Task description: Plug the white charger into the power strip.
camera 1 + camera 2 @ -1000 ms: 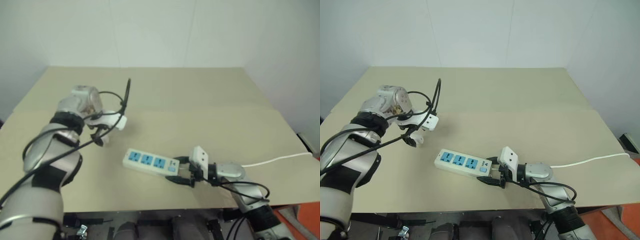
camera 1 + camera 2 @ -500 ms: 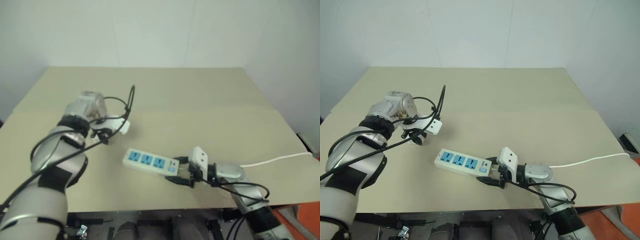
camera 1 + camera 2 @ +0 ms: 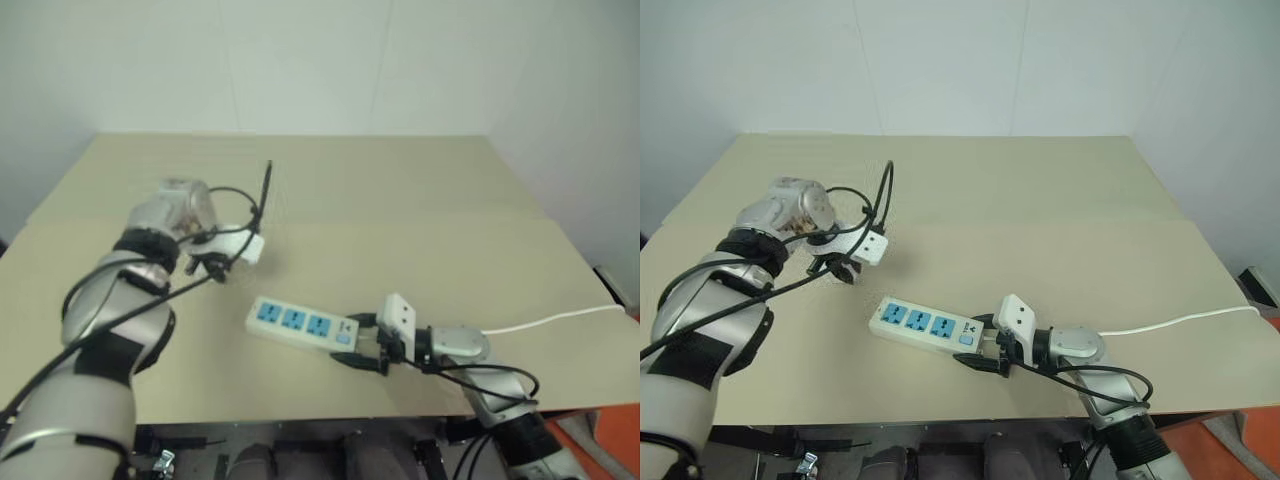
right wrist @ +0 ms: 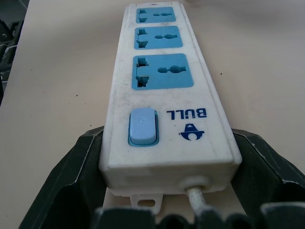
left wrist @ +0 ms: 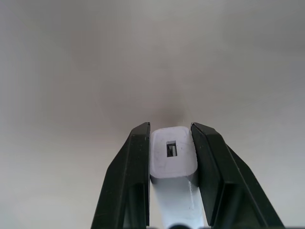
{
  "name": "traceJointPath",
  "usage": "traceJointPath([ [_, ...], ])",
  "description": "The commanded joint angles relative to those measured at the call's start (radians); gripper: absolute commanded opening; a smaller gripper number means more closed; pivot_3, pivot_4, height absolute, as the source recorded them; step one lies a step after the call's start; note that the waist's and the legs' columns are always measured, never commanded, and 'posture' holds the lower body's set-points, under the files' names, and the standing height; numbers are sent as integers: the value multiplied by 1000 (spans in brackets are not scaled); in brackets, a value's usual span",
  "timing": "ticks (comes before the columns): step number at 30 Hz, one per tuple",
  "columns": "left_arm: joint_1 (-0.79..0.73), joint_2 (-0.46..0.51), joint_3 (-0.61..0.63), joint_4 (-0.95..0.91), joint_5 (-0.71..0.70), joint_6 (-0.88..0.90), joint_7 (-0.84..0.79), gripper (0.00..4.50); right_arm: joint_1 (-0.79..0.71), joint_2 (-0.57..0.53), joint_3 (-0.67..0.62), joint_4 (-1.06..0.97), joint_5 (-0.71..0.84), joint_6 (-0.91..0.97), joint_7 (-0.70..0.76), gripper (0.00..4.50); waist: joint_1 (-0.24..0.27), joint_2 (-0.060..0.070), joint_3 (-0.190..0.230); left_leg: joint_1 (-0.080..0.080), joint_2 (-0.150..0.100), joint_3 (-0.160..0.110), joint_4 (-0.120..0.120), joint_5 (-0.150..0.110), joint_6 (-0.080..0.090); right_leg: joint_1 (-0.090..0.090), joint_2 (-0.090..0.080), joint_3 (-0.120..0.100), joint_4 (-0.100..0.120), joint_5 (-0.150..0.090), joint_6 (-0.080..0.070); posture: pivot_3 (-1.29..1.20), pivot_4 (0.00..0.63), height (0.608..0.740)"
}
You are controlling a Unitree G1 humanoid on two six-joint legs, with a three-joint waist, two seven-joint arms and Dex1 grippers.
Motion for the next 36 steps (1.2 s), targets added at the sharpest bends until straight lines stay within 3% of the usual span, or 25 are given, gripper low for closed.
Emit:
traceJointPath([
  [1,-62,36,153,-144,-171,59,-61,1004,-16,-7,14,7,2,-1,24,3433,-1,0,0,0,0,0,0,0,0,0,0,0,0,0,0,0,150,740],
  [8,5,111,335,-458,-501,329,-143,1004,-100,-5,20,124,16,-46,137,3433,-8,0,0,0,0,0,0,0,0,0,0,0,0,0,0,0,150,740],
  [15,295,103,535,-772,-824,571,-132,1004,-215,15,35,307,-5,-127,228,3433,-20,1,0,5,1,0,1,0,0,3,0,0,3,0,0,0,150,740],
  [18,424,105,562,-905,-947,675,-136,1004,-253,22,38,373,-13,-173,268,3433,-24,1,0,5,1,-1,2,0,0,3,0,-1,5,0,0,0,150,740],
  [24,578,22,600,-966,-1079,659,-96,1004,-316,60,44,499,-42,-234,285,3433,-25,0,0,6,1,-1,6,0,0,5,0,-1,7,1,0,0,150,740],
  [36,644,-112,529,-815,-1042,397,-112,1004,-268,102,51,454,-55,-237,272,3433,-35,0,-1,10,0,-1,7,1,0,6,3,3,9,2,0,0,150,740],
])
